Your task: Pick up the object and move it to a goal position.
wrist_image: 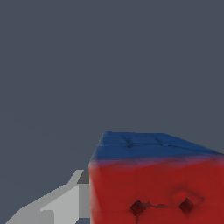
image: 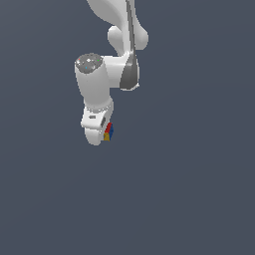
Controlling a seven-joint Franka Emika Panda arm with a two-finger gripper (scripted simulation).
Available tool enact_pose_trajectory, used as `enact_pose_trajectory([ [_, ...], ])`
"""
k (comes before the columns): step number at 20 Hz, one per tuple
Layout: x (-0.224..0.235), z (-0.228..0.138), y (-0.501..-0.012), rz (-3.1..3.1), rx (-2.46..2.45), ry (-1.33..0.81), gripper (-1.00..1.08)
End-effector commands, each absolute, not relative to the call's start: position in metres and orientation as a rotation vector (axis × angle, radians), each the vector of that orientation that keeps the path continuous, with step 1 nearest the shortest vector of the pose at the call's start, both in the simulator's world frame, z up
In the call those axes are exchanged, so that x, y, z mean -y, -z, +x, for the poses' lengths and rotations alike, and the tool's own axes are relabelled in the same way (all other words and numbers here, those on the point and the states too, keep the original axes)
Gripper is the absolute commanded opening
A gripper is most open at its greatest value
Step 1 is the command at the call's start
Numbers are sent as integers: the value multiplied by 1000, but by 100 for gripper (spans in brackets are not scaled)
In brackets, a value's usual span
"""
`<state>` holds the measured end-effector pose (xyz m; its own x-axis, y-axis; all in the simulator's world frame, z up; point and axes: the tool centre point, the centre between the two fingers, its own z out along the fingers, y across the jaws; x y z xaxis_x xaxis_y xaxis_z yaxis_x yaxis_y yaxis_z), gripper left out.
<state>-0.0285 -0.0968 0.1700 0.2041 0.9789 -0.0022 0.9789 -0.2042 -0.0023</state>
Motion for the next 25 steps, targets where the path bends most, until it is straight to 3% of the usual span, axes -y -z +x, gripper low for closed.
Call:
enact_pose_trajectory([
  [1, 108, -41, -193, -2438, 1983, -3, -100],
  [14, 161, -95, -293, -2436, 1982, 3, -100],
  [25, 179, -109, -323, -2437, 1982, 1, -100],
])
